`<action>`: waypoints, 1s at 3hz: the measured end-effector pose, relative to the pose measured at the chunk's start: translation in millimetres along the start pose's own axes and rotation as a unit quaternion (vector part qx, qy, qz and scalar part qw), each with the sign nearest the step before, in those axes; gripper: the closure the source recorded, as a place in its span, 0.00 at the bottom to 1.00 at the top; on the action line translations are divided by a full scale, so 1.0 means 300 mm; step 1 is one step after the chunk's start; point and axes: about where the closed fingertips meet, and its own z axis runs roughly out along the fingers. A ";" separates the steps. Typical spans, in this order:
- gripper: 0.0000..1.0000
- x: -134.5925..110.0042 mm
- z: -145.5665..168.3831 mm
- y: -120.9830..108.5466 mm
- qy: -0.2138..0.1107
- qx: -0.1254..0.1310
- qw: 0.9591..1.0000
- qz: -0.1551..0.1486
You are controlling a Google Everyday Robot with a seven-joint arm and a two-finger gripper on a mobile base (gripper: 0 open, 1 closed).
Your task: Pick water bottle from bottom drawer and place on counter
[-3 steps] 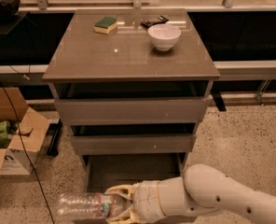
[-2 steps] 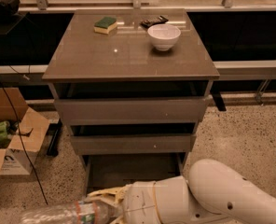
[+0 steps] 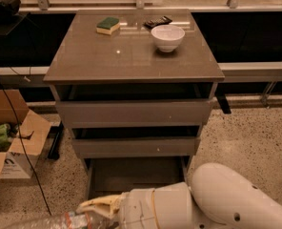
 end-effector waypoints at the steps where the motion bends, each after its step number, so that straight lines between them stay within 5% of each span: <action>1: 1.00 0.059 -0.048 -0.093 0.027 0.038 0.999 0.005; 3: 1.00 0.237 -0.263 -0.467 0.067 0.080 0.994 -0.014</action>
Offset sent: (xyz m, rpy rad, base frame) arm 0.2096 -0.0792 0.0406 -0.0412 -0.1377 -0.2185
